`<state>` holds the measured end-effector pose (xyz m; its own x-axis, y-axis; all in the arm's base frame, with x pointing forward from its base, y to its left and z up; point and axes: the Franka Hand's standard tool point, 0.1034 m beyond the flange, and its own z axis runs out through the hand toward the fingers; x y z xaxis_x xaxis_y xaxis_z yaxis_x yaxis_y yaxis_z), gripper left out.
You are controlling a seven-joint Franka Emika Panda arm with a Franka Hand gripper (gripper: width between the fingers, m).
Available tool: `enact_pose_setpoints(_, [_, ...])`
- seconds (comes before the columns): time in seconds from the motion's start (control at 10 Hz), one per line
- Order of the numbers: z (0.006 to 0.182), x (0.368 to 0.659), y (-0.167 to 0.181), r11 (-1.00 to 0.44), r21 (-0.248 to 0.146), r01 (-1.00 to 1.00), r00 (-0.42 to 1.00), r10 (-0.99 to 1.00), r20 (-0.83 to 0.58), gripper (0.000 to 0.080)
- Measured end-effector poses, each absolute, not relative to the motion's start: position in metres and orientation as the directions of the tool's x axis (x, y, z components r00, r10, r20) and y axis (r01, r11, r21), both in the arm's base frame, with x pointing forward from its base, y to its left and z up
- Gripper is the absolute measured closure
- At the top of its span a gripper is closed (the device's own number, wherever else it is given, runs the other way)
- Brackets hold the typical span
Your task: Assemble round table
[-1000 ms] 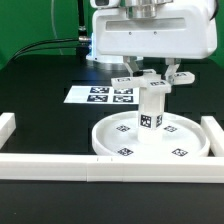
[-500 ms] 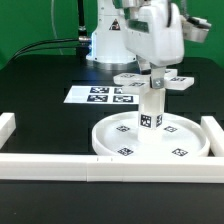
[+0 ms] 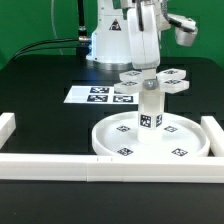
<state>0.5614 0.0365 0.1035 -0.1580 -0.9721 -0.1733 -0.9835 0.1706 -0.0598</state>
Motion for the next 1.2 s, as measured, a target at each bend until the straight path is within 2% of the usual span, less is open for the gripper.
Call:
enact_pose_setpoints(0.1, [0.104,0.562,0.036,0.230,-0.050,-0.972,-0.218,-0.959,-0.178,0.0353])
enact_pose_setpoints(0.3, [0.103,0.561,0.036,0.224,-0.051,-0.973,-0.212,-0.961,-0.178,0.0353])
enact_pose_setpoints(0.4, [0.105,0.561,0.037,0.222,-0.049,-0.974,-0.210,-0.961,-0.180,0.0252])
enact_pose_setpoints(0.5, [0.115,0.563,0.039,0.220,-0.058,-0.974,-0.205,-0.960,-0.189,0.0174])
enact_pose_setpoints(0.7, [0.140,0.568,0.042,0.219,-0.078,-0.973,-0.197,-0.954,-0.226,0.0157])
enact_pose_setpoints(0.8, [0.145,0.569,0.043,0.212,-0.084,-0.974,-0.188,-0.955,-0.231,0.0151])
enact_pose_setpoints(1.1, [0.142,0.568,0.044,0.173,-0.088,-0.981,-0.150,-0.963,-0.224,0.0151])
enact_pose_setpoints(1.2, [0.136,0.567,0.048,0.034,-0.106,-0.994,-0.011,-0.978,-0.208,0.0151])
